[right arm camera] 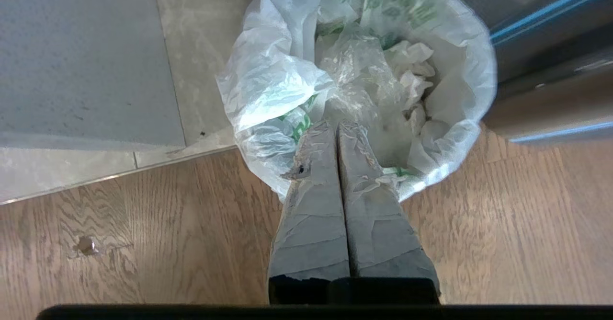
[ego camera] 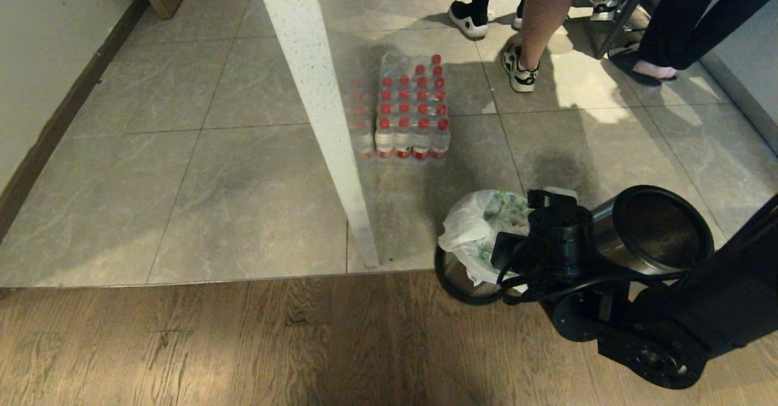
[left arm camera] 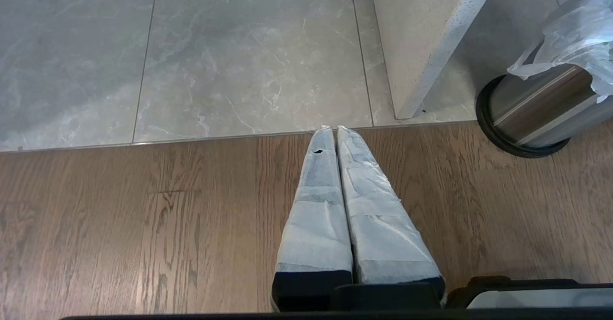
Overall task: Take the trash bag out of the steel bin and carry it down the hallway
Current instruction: Pick up the trash bag
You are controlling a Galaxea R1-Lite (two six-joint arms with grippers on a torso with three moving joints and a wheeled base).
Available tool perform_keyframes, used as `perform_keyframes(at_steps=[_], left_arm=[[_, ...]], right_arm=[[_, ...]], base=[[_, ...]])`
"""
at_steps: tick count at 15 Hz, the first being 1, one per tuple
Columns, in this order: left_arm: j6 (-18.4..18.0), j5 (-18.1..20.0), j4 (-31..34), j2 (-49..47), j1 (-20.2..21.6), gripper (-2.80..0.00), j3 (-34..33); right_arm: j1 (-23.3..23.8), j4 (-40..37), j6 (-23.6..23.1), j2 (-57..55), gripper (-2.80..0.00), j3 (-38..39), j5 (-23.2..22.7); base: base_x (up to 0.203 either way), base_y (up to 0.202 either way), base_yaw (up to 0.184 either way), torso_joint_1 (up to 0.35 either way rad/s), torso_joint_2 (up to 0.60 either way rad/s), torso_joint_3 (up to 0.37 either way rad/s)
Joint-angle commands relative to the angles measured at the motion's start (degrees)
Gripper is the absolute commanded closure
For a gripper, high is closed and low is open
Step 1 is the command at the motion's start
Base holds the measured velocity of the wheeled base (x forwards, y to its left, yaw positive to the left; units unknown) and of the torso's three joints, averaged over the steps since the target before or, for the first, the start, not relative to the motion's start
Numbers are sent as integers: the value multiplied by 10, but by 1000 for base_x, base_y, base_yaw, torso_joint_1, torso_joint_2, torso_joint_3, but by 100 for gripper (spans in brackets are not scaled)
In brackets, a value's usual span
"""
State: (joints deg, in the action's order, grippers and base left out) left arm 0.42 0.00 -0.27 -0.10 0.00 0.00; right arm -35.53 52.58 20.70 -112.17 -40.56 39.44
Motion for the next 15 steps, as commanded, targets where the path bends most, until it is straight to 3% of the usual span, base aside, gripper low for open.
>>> perform_keyframes(at_steps=[1, 3, 5, 9, 15], left_arm=[[0, 0, 0, 0, 0, 0, 0], [1, 0, 0, 0, 0, 0, 0], [0, 0, 0, 0, 0, 0, 0], [1, 0, 0, 0, 0, 0, 0], [1, 0, -1, 0, 0, 0, 0]], right_arm=[[20, 1, 6, -40, 0, -15, -20], [25, -12, 19, -41, 0, -14, -31], [26, -88, 18, -21, 0, -17, -32], [80, -114, 25, -48, 0, -4, -51], [99, -212, 34, -76, 0, 27, -51]], base=[[0, 0, 0, 0, 0, 0], [0, 0, 0, 0, 0, 0], [0, 0, 0, 0, 0, 0], [0, 0, 0, 0, 0, 0], [0, 0, 0, 0, 0, 0]])
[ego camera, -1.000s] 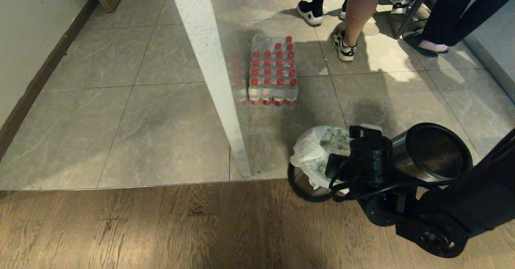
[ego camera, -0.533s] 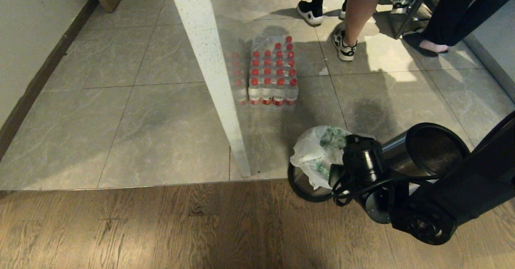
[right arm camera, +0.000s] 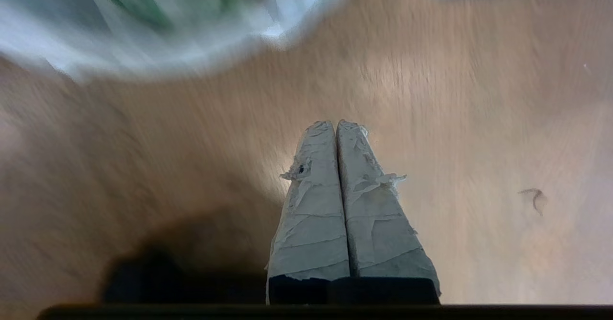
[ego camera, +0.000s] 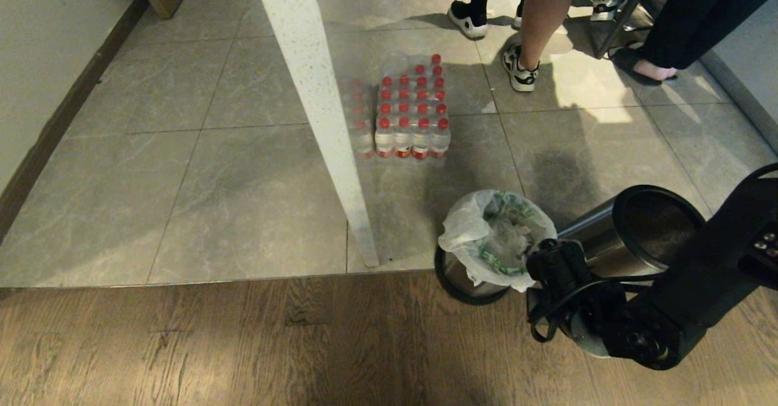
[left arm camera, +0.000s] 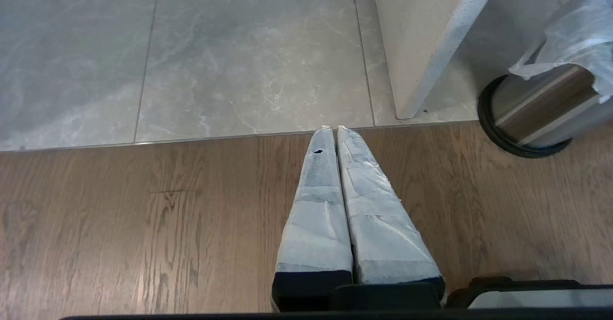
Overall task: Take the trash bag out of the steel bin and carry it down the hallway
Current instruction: Pick up the trash bag
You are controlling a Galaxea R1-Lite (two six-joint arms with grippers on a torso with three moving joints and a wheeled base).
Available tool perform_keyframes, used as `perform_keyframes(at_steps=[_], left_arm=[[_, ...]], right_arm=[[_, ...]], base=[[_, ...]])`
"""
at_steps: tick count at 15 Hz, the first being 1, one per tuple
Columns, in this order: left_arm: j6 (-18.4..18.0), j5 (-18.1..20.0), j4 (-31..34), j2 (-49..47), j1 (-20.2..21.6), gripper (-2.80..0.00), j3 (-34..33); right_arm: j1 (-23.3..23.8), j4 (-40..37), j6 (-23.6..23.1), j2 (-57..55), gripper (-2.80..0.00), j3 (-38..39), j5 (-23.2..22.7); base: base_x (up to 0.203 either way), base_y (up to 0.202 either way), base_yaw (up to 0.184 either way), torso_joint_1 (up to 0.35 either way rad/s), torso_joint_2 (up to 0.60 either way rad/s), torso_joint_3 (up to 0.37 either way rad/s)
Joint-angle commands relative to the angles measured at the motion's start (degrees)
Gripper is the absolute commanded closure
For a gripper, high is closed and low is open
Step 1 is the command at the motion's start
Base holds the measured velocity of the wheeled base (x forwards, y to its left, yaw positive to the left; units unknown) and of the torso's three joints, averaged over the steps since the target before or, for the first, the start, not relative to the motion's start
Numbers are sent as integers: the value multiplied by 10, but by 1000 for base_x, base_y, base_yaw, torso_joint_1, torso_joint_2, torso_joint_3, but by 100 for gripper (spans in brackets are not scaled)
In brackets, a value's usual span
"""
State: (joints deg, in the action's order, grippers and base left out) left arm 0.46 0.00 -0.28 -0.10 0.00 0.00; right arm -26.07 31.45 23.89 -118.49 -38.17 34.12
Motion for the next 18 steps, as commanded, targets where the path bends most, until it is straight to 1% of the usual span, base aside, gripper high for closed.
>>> perform_keyframes(at_steps=[1, 4, 6, 9, 13, 15, 17, 18], left_arm=[[1, 0, 0, 0, 0, 0, 0], [0, 0, 0, 0, 0, 0, 0], [1, 0, 0, 0, 0, 0, 0], [0, 0, 0, 0, 0, 0, 0], [0, 0, 0, 0, 0, 0, 0], [0, 0, 0, 0, 0, 0, 0], [0, 0, 0, 0, 0, 0, 0], [0, 0, 0, 0, 0, 0, 0]], right_arm=[[8, -1, 2, -23, 0, 4, 1], [16, 13, 3, -43, 0, -6, 2], [19, 63, -1, -64, 0, -3, 17], [23, 75, -2, -90, 0, -9, 33], [31, 100, -1, -110, 0, -13, 35], [39, 123, -3, -121, 0, -28, 33], [39, 126, -2, -123, 0, -35, 33], [41, 132, -2, -130, 0, -52, 33]], base=[[0, 0, 0, 0, 0, 0], [0, 0, 0, 0, 0, 0], [0, 0, 0, 0, 0, 0], [0, 0, 0, 0, 0, 0], [0, 0, 0, 0, 0, 0], [0, 0, 0, 0, 0, 0], [0, 0, 0, 0, 0, 0], [0, 0, 0, 0, 0, 0]])
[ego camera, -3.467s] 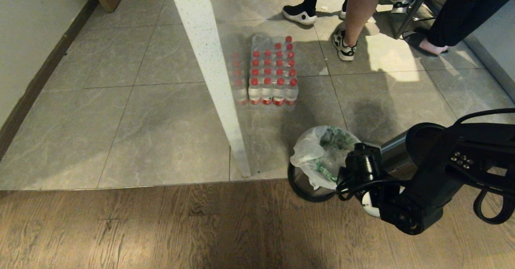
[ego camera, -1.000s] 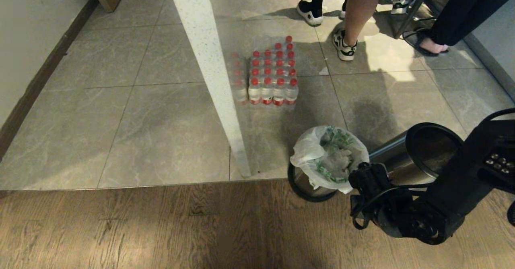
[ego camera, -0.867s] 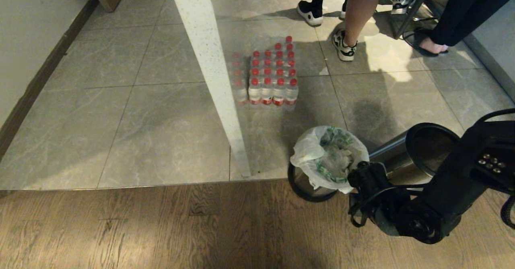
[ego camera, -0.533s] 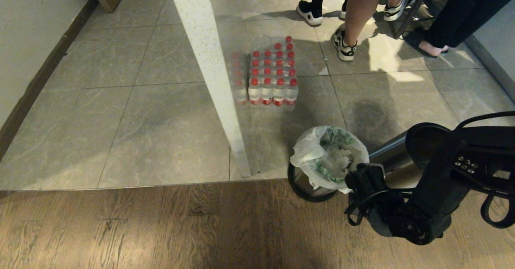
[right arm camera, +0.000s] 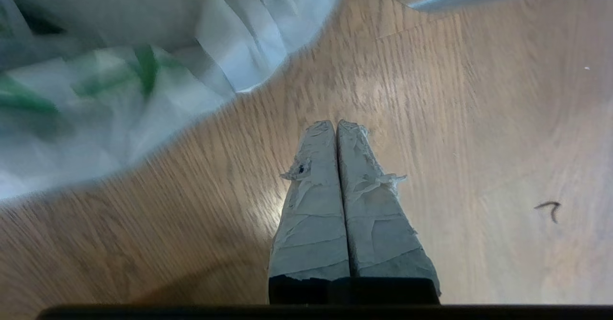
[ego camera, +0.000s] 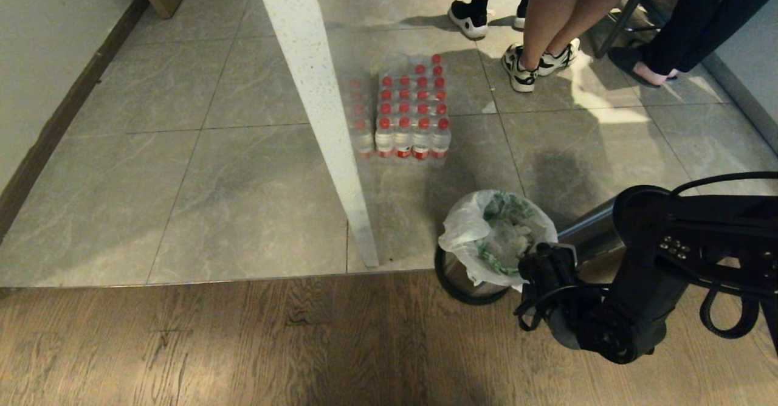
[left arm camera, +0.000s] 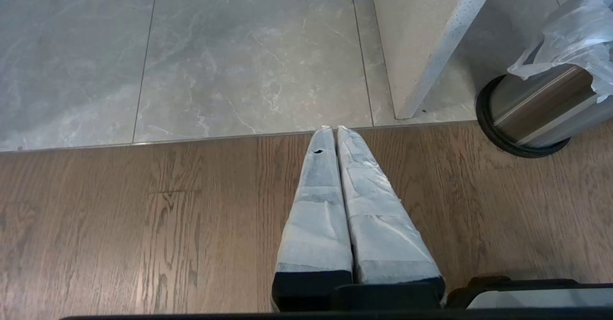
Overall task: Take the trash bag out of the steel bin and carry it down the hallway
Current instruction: Pick up the trash bag
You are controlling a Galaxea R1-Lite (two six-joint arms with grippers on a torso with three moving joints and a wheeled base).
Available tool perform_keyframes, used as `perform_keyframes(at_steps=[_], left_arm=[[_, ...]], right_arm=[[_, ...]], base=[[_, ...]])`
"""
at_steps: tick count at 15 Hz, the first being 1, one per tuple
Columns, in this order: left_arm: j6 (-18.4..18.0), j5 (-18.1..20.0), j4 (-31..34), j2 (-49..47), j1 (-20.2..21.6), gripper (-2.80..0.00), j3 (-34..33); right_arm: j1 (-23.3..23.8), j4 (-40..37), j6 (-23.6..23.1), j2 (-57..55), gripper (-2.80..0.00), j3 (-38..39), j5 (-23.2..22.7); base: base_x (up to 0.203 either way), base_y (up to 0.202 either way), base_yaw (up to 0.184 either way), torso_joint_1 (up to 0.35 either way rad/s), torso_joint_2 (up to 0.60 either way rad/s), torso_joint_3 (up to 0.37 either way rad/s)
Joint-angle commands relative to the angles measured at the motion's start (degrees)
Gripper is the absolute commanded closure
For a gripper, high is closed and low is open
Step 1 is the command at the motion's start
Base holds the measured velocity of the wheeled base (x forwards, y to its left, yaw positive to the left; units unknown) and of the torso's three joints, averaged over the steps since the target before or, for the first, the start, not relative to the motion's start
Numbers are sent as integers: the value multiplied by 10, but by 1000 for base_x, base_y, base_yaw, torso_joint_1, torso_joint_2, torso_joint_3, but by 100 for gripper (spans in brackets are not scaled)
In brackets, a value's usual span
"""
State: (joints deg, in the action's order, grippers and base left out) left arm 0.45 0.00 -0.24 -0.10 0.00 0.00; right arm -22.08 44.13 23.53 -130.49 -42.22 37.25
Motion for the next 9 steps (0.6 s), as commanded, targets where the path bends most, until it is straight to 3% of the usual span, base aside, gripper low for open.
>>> perform_keyframes(at_steps=[1, 9], left_arm=[[0, 0, 0, 0, 0, 0, 0], [0, 0, -1, 0, 0, 0, 0]], right_arm=[[2, 13, 1, -19, 0, -28, 2], [4, 66, -26, -11, 0, -52, 12]], base=[[0, 0, 0, 0, 0, 0], [0, 0, 0, 0, 0, 0]])
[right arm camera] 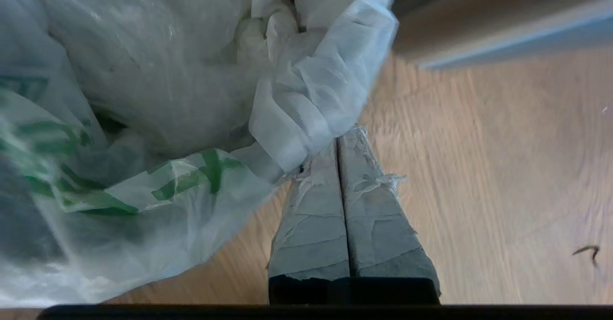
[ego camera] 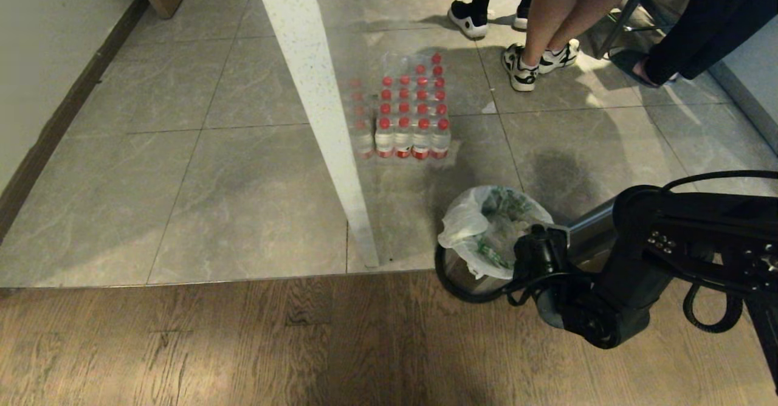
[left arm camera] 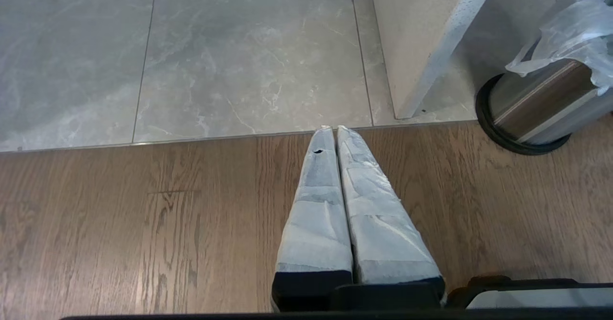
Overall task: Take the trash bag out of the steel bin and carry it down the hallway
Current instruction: Pick up the trash bag
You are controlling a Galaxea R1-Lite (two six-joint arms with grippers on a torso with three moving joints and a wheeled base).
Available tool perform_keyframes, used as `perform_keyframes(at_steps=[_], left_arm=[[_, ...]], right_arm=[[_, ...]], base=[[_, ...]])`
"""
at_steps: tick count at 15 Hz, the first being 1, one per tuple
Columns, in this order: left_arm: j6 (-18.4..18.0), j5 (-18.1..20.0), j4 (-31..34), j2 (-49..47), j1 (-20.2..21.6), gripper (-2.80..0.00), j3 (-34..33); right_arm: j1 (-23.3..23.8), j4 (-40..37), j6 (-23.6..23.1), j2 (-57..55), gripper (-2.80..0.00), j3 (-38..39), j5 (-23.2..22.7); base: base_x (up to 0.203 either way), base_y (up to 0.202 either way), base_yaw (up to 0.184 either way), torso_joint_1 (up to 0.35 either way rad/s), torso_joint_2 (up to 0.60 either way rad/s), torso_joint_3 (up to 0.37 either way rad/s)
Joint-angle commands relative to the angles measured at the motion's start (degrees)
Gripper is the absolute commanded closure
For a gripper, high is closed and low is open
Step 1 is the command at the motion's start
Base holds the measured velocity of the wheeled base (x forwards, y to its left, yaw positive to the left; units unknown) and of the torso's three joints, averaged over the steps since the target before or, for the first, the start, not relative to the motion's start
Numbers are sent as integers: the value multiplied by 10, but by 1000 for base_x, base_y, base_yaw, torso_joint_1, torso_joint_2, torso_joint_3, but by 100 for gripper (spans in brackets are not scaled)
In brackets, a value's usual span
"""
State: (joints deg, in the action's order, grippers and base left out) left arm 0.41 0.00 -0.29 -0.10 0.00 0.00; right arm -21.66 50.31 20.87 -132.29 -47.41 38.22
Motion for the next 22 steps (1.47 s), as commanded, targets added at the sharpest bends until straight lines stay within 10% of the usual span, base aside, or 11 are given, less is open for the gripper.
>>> perform_keyframes(at_steps=[1, 22], left_arm=[[0, 0, 0, 0, 0, 0, 0], [1, 0, 0, 0, 0, 0, 0]], right_arm=[[0, 4, -6, 14, 0, 1, 2], [8, 13, -46, 46, 0, -14, 21]], base=[[0, 0, 0, 0, 0, 0], [0, 0, 0, 0, 0, 0]])
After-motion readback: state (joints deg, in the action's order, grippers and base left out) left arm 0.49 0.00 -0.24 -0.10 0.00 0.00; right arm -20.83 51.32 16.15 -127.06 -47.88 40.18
